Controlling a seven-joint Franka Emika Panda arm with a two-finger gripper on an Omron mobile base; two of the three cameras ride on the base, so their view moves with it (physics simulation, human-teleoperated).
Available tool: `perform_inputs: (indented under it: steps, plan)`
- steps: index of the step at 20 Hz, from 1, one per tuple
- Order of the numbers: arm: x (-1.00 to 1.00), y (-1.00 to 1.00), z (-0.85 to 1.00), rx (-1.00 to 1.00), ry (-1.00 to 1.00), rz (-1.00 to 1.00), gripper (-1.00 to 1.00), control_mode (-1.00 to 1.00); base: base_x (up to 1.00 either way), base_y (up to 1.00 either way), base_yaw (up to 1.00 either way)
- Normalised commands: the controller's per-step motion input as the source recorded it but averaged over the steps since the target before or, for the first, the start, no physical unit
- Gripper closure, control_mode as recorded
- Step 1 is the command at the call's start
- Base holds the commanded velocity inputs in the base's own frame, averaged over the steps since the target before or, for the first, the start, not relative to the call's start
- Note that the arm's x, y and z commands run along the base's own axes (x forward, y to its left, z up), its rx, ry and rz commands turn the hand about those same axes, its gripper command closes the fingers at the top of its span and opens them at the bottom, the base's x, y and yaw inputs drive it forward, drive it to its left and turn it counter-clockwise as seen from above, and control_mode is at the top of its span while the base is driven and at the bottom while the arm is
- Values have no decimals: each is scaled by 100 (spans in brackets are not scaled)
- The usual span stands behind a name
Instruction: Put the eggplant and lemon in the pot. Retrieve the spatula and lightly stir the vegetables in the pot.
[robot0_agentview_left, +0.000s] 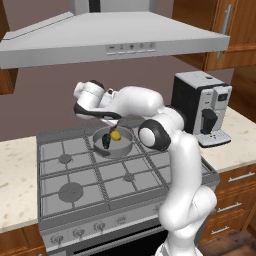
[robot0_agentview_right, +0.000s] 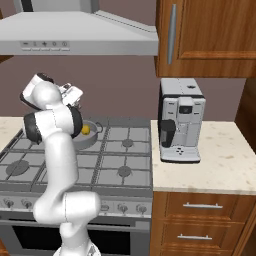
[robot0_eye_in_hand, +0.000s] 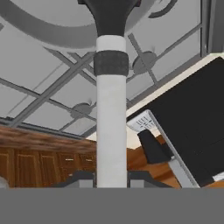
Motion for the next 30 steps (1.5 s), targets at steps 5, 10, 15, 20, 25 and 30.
perform_inputs:
  steps: [5,10,15,20,25,30]
  plan:
    - [3,11,-1,0,-9,7,100,-100,0,0,0]
    - [-1,11,-25,0,5,20,100,-100,0,0,0]
    - [1,-4,-11,7,16,12,100,-100,0,0,0]
    - [23,0,-24,5,38,7,100,-100,0,0,0]
    - [9,2,-33,0,20,2,100,-100,0,0,0]
    - [0,-8,-5,0,0,-8,100,-100,0,0,0]
